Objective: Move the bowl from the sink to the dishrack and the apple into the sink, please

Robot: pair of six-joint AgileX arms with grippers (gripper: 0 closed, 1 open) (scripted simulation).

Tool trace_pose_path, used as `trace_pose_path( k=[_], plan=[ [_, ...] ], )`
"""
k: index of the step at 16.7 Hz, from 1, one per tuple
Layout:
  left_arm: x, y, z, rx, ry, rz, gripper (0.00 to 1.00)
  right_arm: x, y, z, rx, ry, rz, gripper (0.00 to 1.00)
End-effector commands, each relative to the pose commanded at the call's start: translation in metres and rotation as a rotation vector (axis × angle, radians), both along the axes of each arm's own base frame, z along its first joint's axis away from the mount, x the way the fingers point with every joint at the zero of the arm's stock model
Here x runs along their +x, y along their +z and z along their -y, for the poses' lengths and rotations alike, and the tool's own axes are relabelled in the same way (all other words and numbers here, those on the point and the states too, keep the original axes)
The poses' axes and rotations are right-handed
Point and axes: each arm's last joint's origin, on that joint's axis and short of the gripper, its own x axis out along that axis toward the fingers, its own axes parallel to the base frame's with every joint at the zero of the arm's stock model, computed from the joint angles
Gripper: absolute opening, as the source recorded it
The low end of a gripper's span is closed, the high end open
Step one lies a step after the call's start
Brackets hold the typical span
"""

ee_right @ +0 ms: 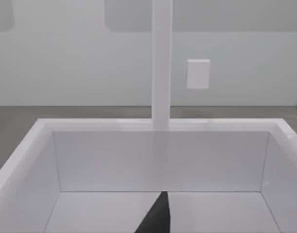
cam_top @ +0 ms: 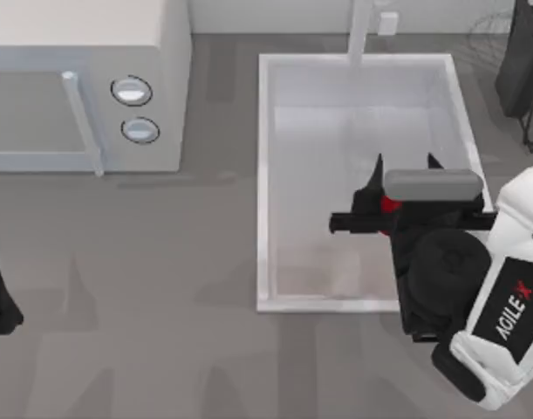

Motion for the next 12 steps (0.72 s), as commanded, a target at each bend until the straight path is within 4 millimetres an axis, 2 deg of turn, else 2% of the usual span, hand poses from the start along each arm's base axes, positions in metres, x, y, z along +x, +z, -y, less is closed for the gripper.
trace_pose_path(
  k=[3,12],
  plan=[
    [0.0,0.0,0.0,0.0,0.0,0.0,1.0,0.0,0.0,0.0,0.0,0.0,0.0,0.98],
    [0.0,0.0,0.0,0.0,0.0,0.0,1.0,-0.0001,0.0002,-0.0005,0.001,0.001,0.001,1.0]
  ],
)
